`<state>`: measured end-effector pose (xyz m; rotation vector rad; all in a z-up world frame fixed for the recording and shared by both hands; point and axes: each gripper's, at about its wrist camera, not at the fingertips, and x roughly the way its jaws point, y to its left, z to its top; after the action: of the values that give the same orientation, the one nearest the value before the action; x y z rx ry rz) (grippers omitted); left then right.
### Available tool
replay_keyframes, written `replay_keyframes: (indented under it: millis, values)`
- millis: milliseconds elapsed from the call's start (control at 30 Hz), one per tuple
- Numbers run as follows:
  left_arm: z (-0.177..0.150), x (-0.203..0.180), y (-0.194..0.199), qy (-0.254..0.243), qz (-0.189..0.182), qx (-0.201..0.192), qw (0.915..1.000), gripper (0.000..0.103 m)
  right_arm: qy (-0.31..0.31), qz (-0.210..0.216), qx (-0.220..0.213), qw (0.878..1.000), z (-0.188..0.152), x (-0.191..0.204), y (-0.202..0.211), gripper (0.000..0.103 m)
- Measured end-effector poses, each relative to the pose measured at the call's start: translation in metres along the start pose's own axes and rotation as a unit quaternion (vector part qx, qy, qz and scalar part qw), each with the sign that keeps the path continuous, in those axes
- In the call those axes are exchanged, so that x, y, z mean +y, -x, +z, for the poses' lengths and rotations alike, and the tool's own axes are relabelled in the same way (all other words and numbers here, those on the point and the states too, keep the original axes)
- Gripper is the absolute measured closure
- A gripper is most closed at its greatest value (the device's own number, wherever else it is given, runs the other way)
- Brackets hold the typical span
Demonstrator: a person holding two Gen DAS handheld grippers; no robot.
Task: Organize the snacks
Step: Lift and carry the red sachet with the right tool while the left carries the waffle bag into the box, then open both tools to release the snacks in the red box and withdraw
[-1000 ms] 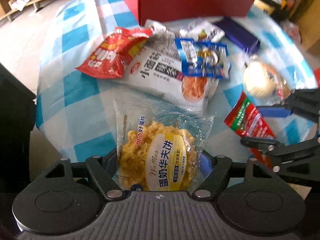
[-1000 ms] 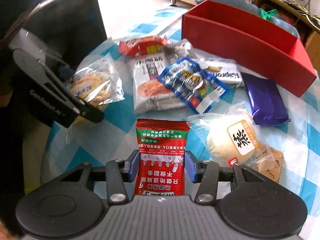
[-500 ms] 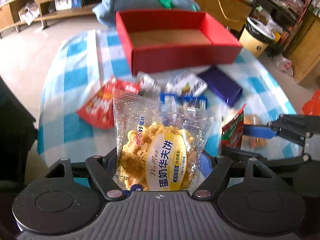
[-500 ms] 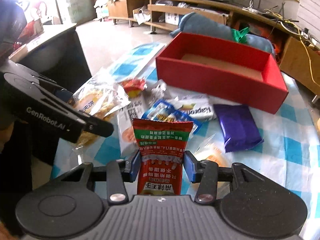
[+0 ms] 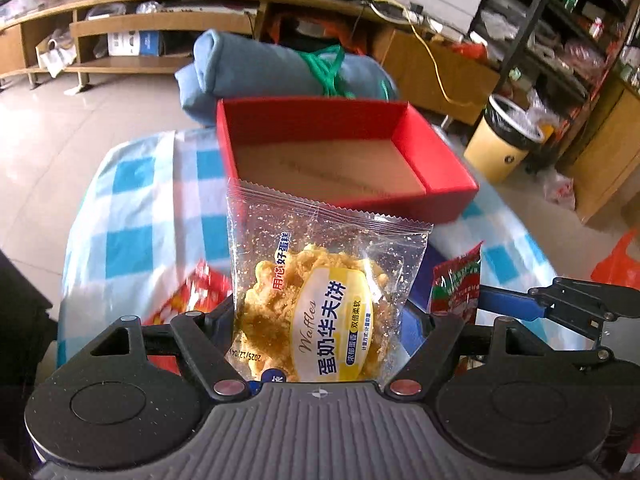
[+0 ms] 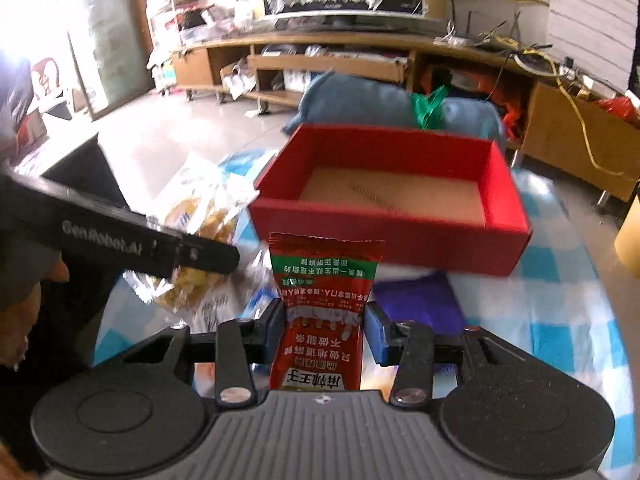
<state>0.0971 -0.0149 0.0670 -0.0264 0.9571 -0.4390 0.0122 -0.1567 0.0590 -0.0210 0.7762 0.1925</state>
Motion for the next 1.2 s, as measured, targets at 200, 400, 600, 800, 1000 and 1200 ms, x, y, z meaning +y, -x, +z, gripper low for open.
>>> replay_keyframes:
  millis: [200, 400, 600, 800, 1000, 1200]
  values:
    - [0.025, -0.002, -0.012, 0.009, -0.001, -0.013, 0.9999, 0.022, -0.015, -0.016, -0.03, 0.999, 0.03, -0.016, -0.001, 0.066]
    - [0.053, -0.013, -0.032, 0.003, 0.007, -0.022, 0.9997, 0.022, -0.02, -0.032, -0.041, 0.998, 0.063, -0.03, -0.018, 0.066]
    - [0.087, -0.015, -0.062, 0.009, 0.029, -0.03, 0.9991, 0.022, -0.033, -0.05, -0.039, 0.997, 0.091, -0.056, -0.048, 0.067]
    - [0.108, -0.009, -0.101, 0.025, 0.043, -0.016, 0.9986, 0.022, -0.043, -0.061, -0.021, 0.997, 0.113, -0.077, -0.089, 0.083]
    - [0.112, -0.011, -0.134, 0.016, 0.057, 0.009, 0.9982, 0.022, -0.059, -0.062, 0.021, 0.996, 0.117, -0.093, -0.134, 0.097]
    - [0.109, -0.002, -0.151, 0.021, 0.078, 0.04, 0.9959, 0.018, -0.07, -0.067, 0.05, 0.994, 0.107, -0.1, -0.154, 0.096]
